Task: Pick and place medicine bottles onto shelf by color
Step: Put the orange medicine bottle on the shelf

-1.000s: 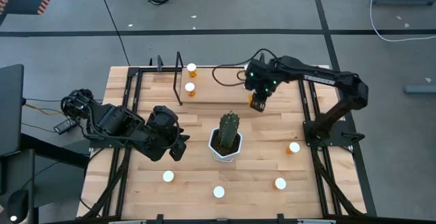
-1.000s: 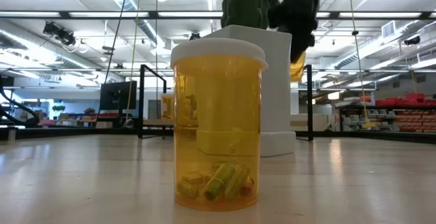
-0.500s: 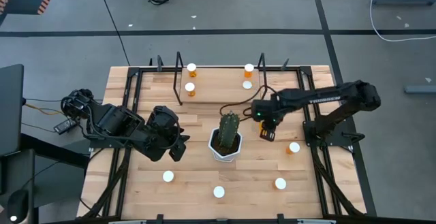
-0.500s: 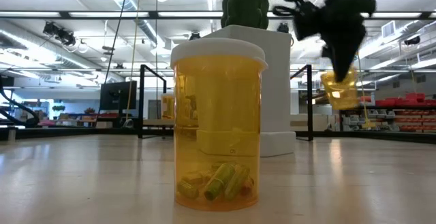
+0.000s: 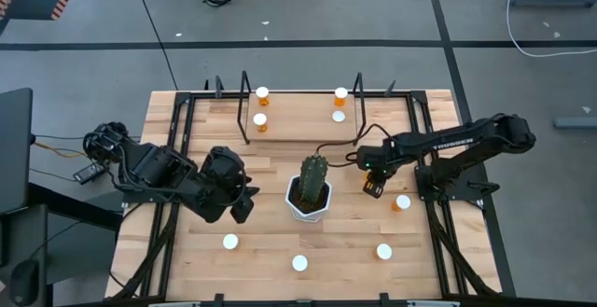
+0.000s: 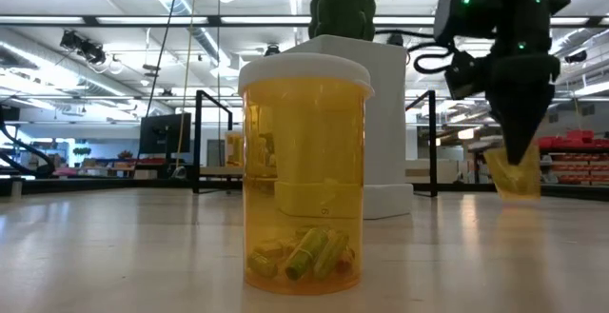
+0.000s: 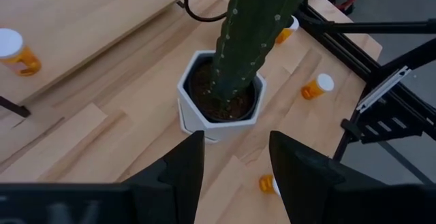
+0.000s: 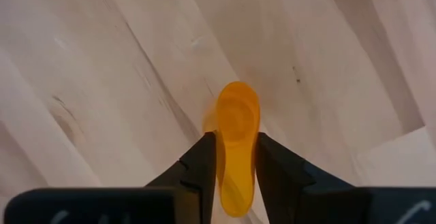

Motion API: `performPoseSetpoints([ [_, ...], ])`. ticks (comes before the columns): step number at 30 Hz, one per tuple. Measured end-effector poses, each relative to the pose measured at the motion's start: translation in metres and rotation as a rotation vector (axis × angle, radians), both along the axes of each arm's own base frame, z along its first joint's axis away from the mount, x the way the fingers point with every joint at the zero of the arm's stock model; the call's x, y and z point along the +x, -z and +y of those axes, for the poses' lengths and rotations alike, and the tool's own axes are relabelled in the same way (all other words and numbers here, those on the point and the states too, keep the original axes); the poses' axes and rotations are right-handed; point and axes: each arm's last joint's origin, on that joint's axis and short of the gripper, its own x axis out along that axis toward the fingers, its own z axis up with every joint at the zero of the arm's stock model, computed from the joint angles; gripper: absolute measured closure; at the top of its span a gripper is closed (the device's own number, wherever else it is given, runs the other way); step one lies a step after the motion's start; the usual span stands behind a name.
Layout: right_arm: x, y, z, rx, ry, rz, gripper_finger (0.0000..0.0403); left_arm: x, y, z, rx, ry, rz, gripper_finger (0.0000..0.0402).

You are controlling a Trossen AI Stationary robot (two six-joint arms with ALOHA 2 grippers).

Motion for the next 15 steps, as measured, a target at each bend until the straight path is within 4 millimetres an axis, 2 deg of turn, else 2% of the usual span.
performPoseSetpoints([
  [6, 0.0021, 0.0007, -0.0003, -0.002, 0.028, -0.036, 0.0279, 0.0001, -0.0001, 0.0000, -0.001, 0.000, -0.001, 0.0230],
  [15, 0.0039, -0.0006, -0.0003, 0.003, 0.055, -0.063, 0.0191, 0.0001, 0.0000, 0.0000, -0.001, 0.000, -0.001, 0.0230],
])
